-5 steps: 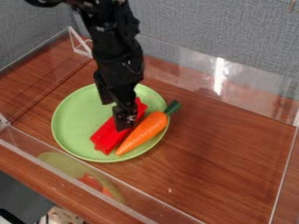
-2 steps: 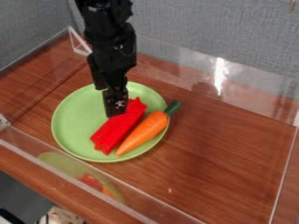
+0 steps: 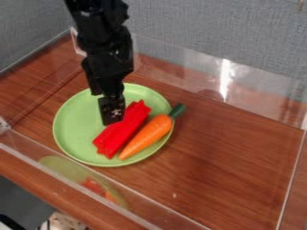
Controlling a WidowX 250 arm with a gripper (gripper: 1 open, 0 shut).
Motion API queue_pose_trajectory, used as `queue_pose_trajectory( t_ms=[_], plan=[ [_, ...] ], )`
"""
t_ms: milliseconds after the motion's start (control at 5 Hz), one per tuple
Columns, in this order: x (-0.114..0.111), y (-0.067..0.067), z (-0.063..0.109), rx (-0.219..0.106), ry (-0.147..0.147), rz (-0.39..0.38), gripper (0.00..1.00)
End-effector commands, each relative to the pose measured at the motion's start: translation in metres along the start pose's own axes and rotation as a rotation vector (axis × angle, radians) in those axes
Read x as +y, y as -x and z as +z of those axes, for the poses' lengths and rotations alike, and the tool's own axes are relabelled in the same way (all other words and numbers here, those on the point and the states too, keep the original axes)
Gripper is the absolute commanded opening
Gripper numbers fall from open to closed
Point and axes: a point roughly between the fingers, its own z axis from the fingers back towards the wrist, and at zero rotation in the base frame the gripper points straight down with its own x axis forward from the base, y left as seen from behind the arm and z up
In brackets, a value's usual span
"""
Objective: Put the red object on the green plate
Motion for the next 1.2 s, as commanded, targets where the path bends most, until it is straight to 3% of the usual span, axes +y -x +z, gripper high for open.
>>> queue_pose_trajectory(
  t_ms=[0,400,1000],
  plan=[
    [-0.004,-0.001,0.004,-0.034,-0.024,-0.019,1.0],
    [0.002,-0.009,0.014,-0.058,-0.018,-0.109,1.0],
    [0.001,-0.023,0.019,-0.035,-0.045,0.056,1.0]
  ],
)
